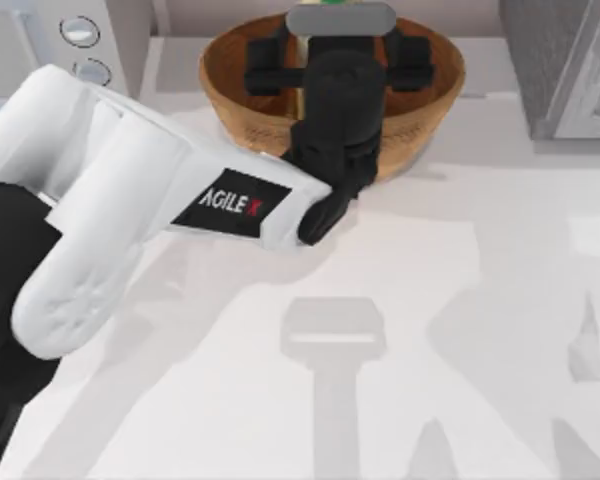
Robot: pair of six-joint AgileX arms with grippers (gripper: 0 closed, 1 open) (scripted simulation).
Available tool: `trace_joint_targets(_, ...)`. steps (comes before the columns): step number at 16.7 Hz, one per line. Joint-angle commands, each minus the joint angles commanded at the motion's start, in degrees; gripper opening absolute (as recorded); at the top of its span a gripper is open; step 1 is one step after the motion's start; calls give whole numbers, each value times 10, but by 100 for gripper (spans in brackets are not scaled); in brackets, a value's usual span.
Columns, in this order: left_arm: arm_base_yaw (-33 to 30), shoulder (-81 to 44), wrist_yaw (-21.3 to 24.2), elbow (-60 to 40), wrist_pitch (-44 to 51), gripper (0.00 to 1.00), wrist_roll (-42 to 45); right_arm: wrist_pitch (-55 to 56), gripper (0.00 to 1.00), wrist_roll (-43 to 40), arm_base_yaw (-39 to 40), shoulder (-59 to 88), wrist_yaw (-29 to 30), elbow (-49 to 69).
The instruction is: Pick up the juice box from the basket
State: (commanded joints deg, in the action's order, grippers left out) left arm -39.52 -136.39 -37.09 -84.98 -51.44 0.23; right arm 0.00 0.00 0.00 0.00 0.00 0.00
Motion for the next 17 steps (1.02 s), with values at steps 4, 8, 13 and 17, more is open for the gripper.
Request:
trace_joint_targets(4,0,0,0,0,0,92,0,0,100,0,0,0,0,0)
trace_joint_targets(8,0,0,0,0,0,62,0,0,100,0,0,0,0,0)
trace_joint_targets(13,0,0,0,0,0,25,0,0,100,0,0,0,0,0)
trace_joint_targets(17,0,0,0,0,0,0,0,0,100,0,0,0,0,0)
